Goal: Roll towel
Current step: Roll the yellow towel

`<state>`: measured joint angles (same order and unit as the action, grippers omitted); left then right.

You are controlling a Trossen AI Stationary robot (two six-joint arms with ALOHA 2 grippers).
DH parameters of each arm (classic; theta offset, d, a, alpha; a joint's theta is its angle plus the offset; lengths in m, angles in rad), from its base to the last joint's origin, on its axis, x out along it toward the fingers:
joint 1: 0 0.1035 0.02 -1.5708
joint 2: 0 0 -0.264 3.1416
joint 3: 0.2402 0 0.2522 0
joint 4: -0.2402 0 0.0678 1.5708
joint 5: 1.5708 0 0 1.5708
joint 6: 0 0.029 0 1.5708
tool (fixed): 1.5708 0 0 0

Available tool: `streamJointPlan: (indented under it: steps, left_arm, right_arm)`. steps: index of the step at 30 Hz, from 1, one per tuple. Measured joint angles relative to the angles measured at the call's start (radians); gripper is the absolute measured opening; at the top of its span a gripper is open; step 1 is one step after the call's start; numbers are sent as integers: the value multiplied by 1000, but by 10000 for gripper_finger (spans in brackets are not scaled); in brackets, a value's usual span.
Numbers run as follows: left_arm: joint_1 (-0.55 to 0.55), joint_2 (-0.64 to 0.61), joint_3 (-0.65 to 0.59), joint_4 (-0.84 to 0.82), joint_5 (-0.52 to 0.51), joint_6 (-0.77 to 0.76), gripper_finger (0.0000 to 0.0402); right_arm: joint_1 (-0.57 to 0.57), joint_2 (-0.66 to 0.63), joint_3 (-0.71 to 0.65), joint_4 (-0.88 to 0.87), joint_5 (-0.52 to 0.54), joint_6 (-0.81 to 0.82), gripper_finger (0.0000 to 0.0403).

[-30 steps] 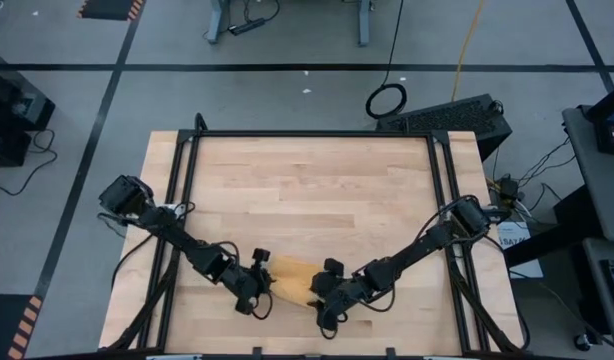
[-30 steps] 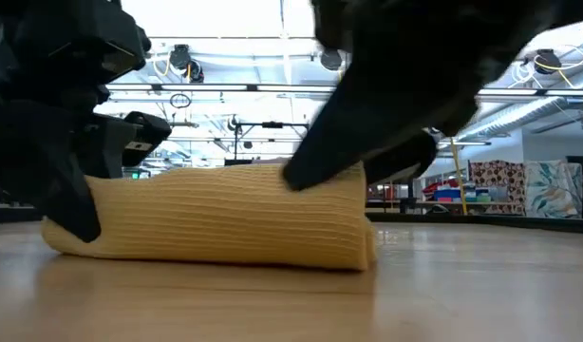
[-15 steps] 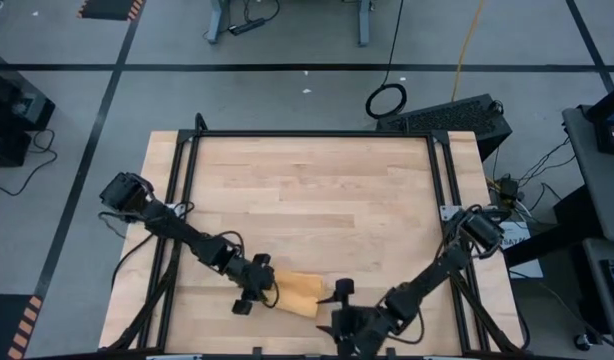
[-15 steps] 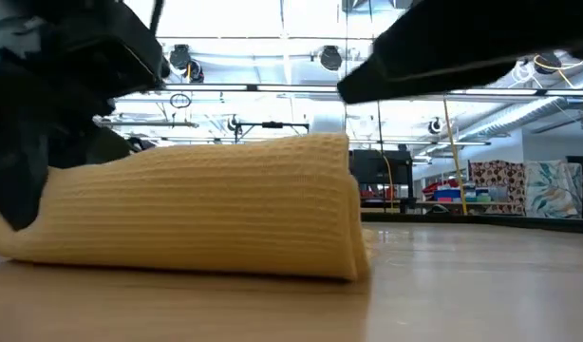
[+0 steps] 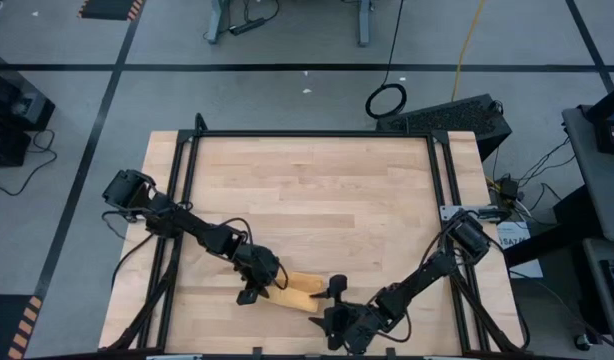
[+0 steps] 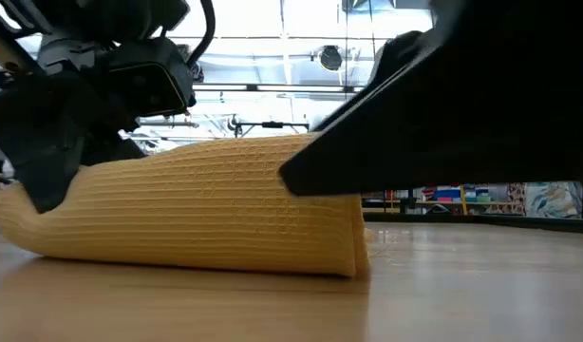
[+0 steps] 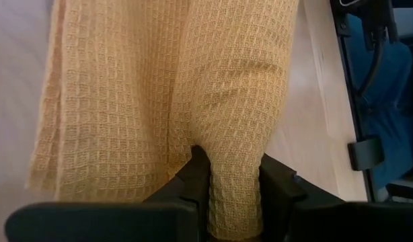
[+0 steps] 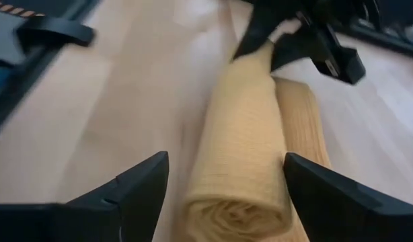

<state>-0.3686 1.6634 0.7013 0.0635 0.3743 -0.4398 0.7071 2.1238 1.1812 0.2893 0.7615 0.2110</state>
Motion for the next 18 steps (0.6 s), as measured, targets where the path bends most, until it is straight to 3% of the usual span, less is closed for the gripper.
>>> streamJointPlan:
  steps: [9, 18]
  left_arm:
    - [29, 0, 0, 4, 8, 26, 83]
    - [28, -1, 0, 8, -104, 33, 110]
  right_arm:
    - [-27, 2, 0, -70, -10, 239, 274]
    - [-24, 2, 1, -116, -13, 435, 172]
